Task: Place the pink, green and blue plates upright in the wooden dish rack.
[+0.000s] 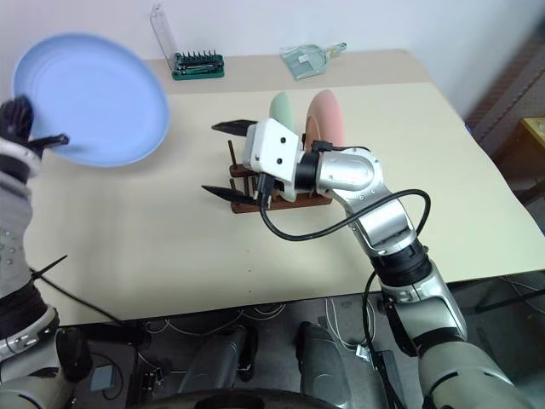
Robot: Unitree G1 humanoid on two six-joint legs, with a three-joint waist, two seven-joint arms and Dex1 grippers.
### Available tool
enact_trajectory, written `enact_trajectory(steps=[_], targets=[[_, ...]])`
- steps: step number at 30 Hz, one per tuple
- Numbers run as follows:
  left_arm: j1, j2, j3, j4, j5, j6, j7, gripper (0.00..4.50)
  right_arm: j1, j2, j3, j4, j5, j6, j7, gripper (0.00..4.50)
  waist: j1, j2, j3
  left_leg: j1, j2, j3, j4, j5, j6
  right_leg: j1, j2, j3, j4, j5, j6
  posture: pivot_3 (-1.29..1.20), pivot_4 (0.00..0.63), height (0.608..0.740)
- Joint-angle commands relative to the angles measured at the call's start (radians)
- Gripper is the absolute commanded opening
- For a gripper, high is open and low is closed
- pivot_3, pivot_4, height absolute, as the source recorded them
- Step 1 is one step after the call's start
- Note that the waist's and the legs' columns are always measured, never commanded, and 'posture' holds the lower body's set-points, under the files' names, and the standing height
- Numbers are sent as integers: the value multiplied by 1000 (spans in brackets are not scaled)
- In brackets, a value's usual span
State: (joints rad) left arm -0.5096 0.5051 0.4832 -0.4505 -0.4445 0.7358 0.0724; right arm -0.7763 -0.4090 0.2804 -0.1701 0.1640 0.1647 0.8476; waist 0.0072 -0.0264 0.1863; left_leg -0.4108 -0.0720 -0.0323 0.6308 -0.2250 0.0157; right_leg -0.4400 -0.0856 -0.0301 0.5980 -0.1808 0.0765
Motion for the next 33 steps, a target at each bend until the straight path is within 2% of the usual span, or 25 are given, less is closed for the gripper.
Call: enact_trajectory(steps=[1, 5, 13, 17, 23, 26, 30, 33], targets=[[-57, -5, -51, -68, 27, 16, 39, 55, -49, 11, 21, 43, -106, -103, -43, 4500, -4, 0, 0, 0, 0, 0, 0, 0, 0, 0, 1, 0, 0, 0, 0, 0, 150, 740], [-106, -1, -143, -132, 55, 57, 50, 55, -68, 17, 46, 87, -209, -184, -81, 4500, -2, 0, 0, 0, 1, 0, 0, 2, 0, -1, 4, 0, 2, 0, 0, 0, 150, 740], [-179, -175, -174, -304, -24, 309, 162, 55, -72, 69, 107, 133, -374, -291, -168, 4500, 1, 0, 0, 0, 1, 0, 0, 2, 0, 0, 4, 0, 2, 0, 0, 0, 150, 740], [-176, -215, -168, -367, -42, 392, 169, 55, -83, 80, 112, 177, -424, -328, -198, 4500, 0, -1, 0, 1, 1, -1, 1, 3, 0, 0, 5, 0, 2, 0, 0, 0, 150, 740], [-186, -227, -133, -405, -45, 458, 162, 0, -80, 94, 116, 205, -441, -355, -197, 1728, -1, 0, 0, 1, 1, -1, 1, 4, -1, 0, 5, 0, 3, 0, 0, 0, 150, 740], [-187, -227, -113, -404, -44, 469, 155, 0, -74, 98, 121, 203, -440, -361, -196, 52, -2, -1, 0, 1, 1, -1, 1, 4, -1, 0, 5, 0, 3, 0, 0, 0, 150, 740], [-199, -264, -55, -389, -71, 449, 145, 0, -61, 99, 126, 192, -443, -367, -192, 14, -1, -1, 0, 1, 1, -1, 1, 4, -1, 0, 5, 1, 3, 0, 0, 0, 150, 740], [-227, -320, 17, -385, -115, 407, 151, 1021, -53, 98, 125, 181, -453, -375, -199, 0, 1, -1, 0, 1, 1, -1, 1, 4, -2, 1, 5, 1, 3, 0, 0, 0, 150, 740]])
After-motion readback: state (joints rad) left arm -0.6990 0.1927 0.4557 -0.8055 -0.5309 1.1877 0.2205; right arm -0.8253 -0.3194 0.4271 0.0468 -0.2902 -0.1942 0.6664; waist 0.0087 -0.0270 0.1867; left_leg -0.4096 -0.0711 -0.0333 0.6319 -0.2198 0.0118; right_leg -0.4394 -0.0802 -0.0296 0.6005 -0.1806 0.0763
